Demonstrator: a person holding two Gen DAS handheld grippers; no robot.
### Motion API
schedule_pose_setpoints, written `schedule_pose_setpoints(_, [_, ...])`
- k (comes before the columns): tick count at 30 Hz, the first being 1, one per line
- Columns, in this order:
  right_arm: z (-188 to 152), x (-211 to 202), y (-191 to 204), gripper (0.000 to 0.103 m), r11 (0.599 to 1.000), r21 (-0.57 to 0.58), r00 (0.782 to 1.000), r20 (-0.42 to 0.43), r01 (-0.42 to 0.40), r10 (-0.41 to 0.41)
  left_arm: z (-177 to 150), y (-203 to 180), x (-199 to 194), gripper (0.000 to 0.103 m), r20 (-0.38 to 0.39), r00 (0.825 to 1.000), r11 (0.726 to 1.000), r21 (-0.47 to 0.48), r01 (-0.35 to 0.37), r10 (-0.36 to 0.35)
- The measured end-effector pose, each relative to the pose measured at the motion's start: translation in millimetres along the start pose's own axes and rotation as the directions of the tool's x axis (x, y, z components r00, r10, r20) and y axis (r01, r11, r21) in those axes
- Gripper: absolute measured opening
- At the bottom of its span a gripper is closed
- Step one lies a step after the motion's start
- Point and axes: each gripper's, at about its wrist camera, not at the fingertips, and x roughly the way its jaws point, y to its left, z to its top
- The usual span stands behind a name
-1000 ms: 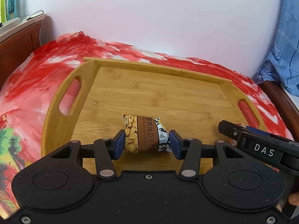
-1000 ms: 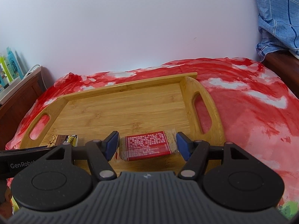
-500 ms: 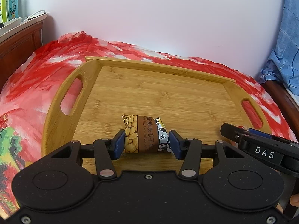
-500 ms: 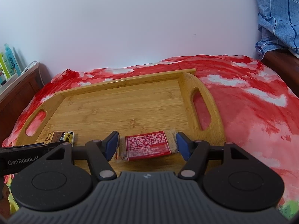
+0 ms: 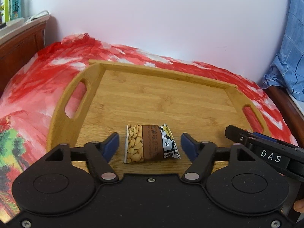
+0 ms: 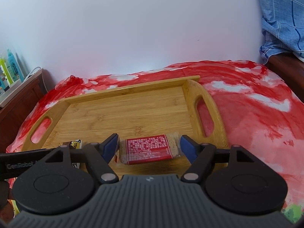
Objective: Organize snacks
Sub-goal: 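Open both tools to drop the packets onto the tray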
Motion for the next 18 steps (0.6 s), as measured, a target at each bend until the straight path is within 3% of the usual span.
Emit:
schedule_pose_setpoints(3, [0.9, -6.1, -2.3, 0.086, 1.000, 0.026, 1.000, 0.004, -0.008, 0.008, 2.1, -0.1, -9.4, 0.083, 0.007, 1.000, 1.000, 0.007, 0.003, -0.004])
schedule_pose_setpoints(18, [-9.7, -77.3, -8.1, 0.096, 0.998, 0.062, 0.995, 0.099, -0.028, 0.022, -12.9, 2.9, -86.3, 0.095, 0.068, 0.998, 0.998, 0.055, 0.008, -0.011])
